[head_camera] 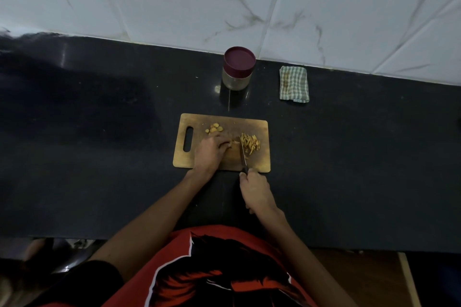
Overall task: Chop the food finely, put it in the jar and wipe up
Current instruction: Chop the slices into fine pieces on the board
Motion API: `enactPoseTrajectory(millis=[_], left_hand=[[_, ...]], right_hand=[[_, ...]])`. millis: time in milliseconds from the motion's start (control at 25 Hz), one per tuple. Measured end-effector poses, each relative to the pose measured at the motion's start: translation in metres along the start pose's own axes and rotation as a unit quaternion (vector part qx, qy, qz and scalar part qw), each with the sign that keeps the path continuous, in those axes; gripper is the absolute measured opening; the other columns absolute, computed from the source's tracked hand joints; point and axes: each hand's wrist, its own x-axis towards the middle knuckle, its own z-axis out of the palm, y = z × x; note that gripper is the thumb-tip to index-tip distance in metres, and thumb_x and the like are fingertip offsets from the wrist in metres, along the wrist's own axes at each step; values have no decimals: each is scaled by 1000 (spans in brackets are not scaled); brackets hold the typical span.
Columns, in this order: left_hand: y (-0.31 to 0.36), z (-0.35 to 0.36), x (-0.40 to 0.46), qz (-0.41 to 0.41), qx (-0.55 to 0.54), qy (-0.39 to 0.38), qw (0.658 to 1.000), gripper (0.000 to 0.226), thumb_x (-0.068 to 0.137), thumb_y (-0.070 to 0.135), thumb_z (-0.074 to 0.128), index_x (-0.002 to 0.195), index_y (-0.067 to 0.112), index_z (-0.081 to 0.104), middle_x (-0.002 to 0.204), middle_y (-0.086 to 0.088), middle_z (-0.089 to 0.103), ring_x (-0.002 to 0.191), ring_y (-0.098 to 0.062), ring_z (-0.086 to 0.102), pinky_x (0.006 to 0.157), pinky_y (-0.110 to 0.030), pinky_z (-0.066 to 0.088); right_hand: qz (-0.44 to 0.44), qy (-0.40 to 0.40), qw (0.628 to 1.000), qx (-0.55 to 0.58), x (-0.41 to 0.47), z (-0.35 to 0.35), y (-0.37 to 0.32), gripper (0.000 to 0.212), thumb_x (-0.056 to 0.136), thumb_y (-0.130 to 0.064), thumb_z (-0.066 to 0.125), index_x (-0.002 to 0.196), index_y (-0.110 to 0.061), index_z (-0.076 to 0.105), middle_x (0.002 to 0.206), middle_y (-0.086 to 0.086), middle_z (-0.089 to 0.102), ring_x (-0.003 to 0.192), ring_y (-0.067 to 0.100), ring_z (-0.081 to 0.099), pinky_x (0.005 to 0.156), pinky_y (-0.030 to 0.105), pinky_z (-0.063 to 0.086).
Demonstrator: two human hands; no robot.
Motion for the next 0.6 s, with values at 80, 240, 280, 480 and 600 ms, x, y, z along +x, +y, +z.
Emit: enactPoseTrajectory(millis=[80,240,280,480,600], left_hand=[[0,-3,0,10,-7,-3,1000,26,88,15,62,114,20,66,106,-1,65,94,-14,61,82,-32,51],[0,-5,-1,16,-8,-5,1000,29,89,14,61,117,20,65,109,0,65,97,-13,60,86,-29,49],[0,-5,-1,13,-8,-4,1000,28,89,14,61,117,20,65,111,0,64,98,-13,60,87,-30,49],[3,-3,-3,7,6,0,1000,23,90,15,59,112,18,68,115,1,63,100,-13,60,87,-32,50],[5,-3,-3,4,19,2,1000,22,91,15,59,111,16,69,117,1,63,101,-13,60,87,-29,50]], right_hand=[[-14,0,1000,4,1,1,-4,22,104,-32,36,102,-15,50,98,12,63,85,29,68,75,49,58],[-38,-1,999,5,4,2,-14,20,104,-33,37,101,-17,48,98,13,63,87,30,67,77,50,58],[-37,-4,999,4,6,3,-16,20,105,-33,37,100,-17,46,98,13,63,87,30,68,77,49,58],[-35,-13,999,-10,11,4,-17,22,105,-33,35,105,-14,47,100,13,62,89,31,67,79,49,57],[-31,-13,999,-31,13,6,-18,28,105,-32,35,114,-9,49,101,13,61,90,32,68,79,49,58]])
